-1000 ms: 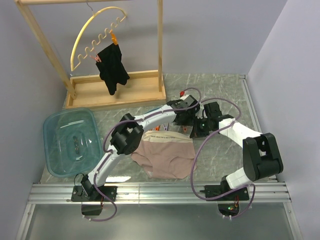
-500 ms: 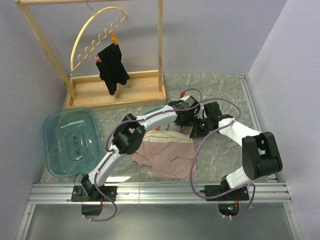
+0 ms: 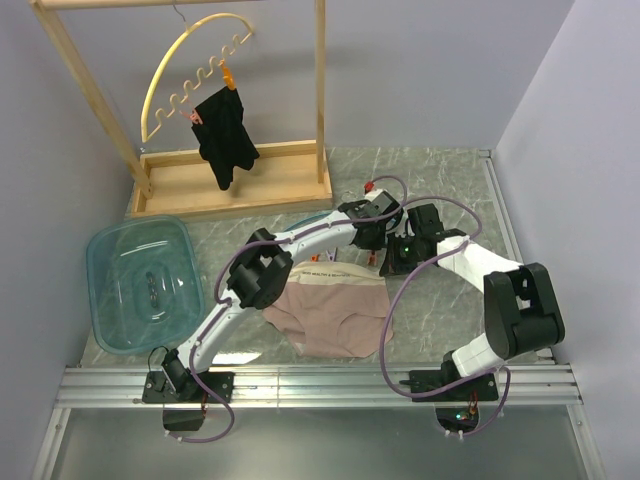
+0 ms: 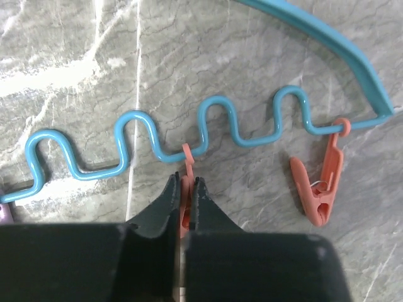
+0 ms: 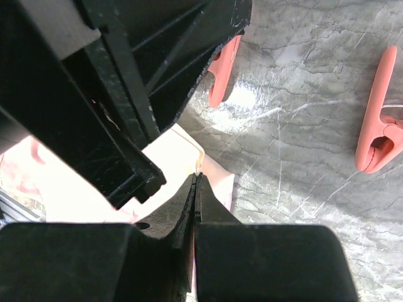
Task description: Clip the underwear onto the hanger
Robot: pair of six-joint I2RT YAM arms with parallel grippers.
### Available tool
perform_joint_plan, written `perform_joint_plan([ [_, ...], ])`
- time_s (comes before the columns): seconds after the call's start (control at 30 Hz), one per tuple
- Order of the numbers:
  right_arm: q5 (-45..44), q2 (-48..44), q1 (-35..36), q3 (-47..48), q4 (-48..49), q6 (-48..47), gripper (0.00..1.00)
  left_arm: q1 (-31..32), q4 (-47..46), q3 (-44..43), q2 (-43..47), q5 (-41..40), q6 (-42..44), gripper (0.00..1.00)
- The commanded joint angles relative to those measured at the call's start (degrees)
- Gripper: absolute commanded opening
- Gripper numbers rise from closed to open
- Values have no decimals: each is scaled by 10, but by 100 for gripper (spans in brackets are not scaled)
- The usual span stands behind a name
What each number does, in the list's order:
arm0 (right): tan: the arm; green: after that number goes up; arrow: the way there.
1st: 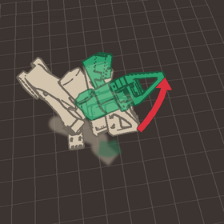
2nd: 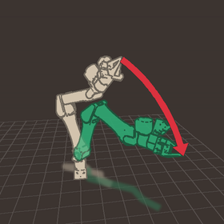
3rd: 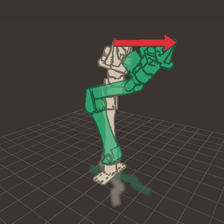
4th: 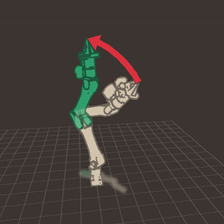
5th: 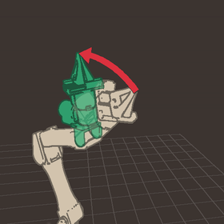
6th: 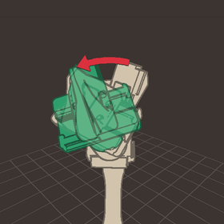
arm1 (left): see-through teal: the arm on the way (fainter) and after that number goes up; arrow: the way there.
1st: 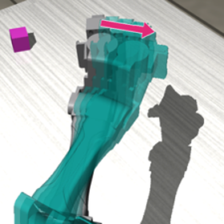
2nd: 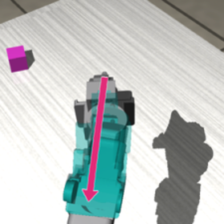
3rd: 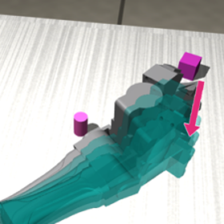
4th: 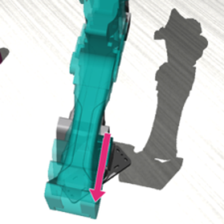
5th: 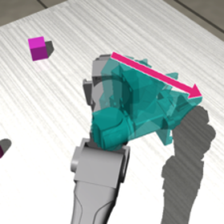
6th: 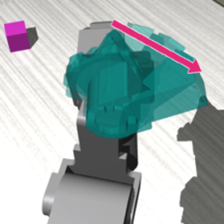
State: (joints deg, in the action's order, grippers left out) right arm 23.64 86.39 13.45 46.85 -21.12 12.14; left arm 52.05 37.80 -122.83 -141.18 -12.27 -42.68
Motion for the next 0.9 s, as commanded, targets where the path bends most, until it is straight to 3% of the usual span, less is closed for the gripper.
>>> perform_joint_plan([
  [0.0, -2, 5, -4, 11, 13, 4, 0, -4, 10, -14, -6, 2, 3, 0],
  [0.23, -25, 17, -5, 39, 14, 24, 0, -21, -61, 10, 27, 29, -7, 0],
  [0.87, -94, 61, 18, 59, 33, 27, 0, -31, -77, 15, 34, 58, -35, 0],
])
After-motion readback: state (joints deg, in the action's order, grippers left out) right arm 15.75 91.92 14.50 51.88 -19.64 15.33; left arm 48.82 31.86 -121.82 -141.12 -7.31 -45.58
